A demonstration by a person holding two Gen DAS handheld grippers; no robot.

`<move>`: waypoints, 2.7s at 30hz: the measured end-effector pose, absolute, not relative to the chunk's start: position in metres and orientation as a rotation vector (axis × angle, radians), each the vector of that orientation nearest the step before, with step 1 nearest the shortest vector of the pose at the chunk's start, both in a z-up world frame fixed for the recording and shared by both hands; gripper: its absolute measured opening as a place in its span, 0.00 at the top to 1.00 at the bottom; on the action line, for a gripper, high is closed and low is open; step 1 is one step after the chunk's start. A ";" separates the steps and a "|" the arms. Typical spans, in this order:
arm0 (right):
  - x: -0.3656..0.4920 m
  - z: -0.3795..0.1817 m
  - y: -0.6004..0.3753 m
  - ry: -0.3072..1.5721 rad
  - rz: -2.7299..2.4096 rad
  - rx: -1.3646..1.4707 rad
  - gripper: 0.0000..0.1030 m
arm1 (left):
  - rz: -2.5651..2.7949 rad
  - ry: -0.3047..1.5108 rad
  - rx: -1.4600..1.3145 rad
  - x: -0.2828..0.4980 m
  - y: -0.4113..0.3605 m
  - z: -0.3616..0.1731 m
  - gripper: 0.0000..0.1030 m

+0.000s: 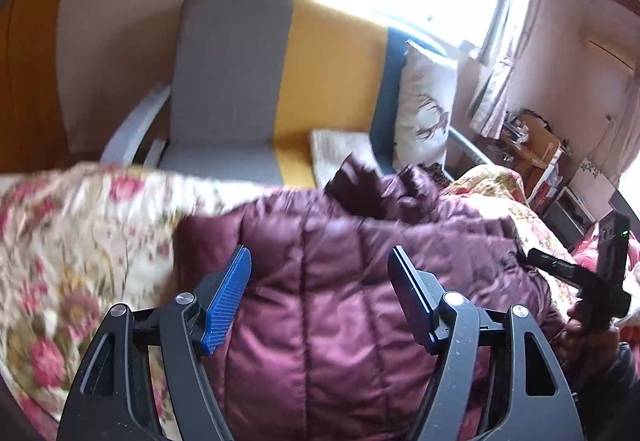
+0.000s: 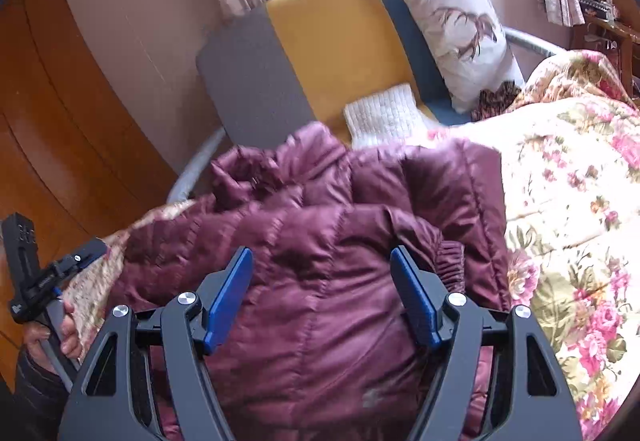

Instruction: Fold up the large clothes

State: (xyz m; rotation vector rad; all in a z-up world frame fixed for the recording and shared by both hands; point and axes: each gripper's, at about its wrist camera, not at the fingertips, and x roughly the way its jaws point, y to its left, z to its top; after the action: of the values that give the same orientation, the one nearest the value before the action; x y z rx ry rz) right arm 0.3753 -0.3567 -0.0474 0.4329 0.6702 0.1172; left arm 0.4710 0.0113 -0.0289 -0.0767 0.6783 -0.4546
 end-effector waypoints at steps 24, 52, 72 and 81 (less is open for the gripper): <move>0.417 -0.047 -0.302 0.791 -0.021 0.149 0.09 | -0.225 0.719 -0.099 0.452 0.017 -0.048 0.22; 0.167 -0.080 -0.285 0.930 -0.045 0.410 0.05 | -0.161 0.754 -0.095 0.230 0.067 -0.057 0.17; 0.101 -0.070 -0.312 0.922 -0.134 0.370 0.04 | -0.110 0.858 -0.055 0.174 0.094 -0.100 0.17; 0.066 -0.077 -0.352 0.985 -0.197 0.378 0.03 | -0.118 0.902 -0.075 0.151 0.108 -0.115 0.16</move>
State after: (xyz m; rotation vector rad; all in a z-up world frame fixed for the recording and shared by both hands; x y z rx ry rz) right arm 0.0660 -0.3523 -0.0775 0.3784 0.9851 -0.1966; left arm 0.1513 0.1080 -0.1150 -0.0748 0.9022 -0.1177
